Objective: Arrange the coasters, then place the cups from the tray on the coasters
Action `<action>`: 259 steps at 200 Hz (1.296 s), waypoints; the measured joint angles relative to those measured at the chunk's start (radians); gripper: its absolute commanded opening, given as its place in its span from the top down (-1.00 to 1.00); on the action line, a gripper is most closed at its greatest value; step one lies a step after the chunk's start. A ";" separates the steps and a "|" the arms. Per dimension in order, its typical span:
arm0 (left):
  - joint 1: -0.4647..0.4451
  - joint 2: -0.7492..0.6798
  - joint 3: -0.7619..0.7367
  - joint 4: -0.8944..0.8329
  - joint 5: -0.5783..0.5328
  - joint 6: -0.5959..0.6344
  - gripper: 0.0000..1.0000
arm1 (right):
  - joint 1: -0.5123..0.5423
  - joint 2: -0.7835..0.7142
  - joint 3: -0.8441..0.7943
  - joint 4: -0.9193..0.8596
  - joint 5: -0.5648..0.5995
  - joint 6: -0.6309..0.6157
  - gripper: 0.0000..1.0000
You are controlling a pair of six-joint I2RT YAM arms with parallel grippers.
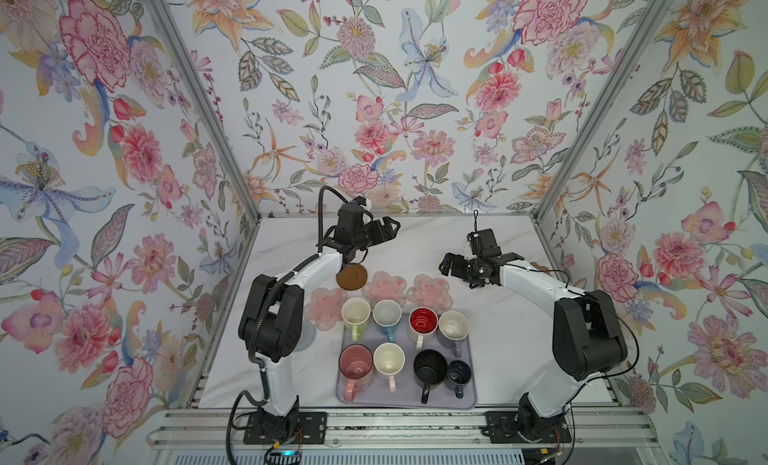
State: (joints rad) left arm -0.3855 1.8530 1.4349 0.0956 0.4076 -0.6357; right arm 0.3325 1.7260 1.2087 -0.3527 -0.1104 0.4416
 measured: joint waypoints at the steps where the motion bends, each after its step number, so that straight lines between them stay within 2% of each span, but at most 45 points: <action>1: 0.002 -0.011 -0.002 0.000 -0.001 0.003 -0.91 | 0.007 0.004 0.006 -0.008 0.007 -0.010 -0.97; 55: 0.008 -0.237 -0.096 -0.077 -0.144 0.114 -0.98 | 0.122 0.125 0.116 -0.131 0.141 -0.185 -0.98; 118: 0.016 -0.447 -0.240 -0.156 -0.312 0.187 -0.98 | 0.158 0.320 0.297 -0.201 0.288 -0.251 -0.98; 183: 0.020 -0.523 -0.309 -0.186 -0.389 0.195 -0.98 | 0.158 0.388 0.348 -0.229 0.384 -0.286 -0.98; 259: 0.021 -0.555 -0.336 -0.209 -0.419 0.195 -0.98 | 0.158 0.443 0.423 -0.240 0.436 -0.297 -0.98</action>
State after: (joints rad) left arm -0.3645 1.2980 1.0988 -0.1131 -0.0116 -0.4412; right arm 0.4904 2.1693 1.6321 -0.5922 0.3260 0.1444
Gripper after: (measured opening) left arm 0.989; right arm 0.992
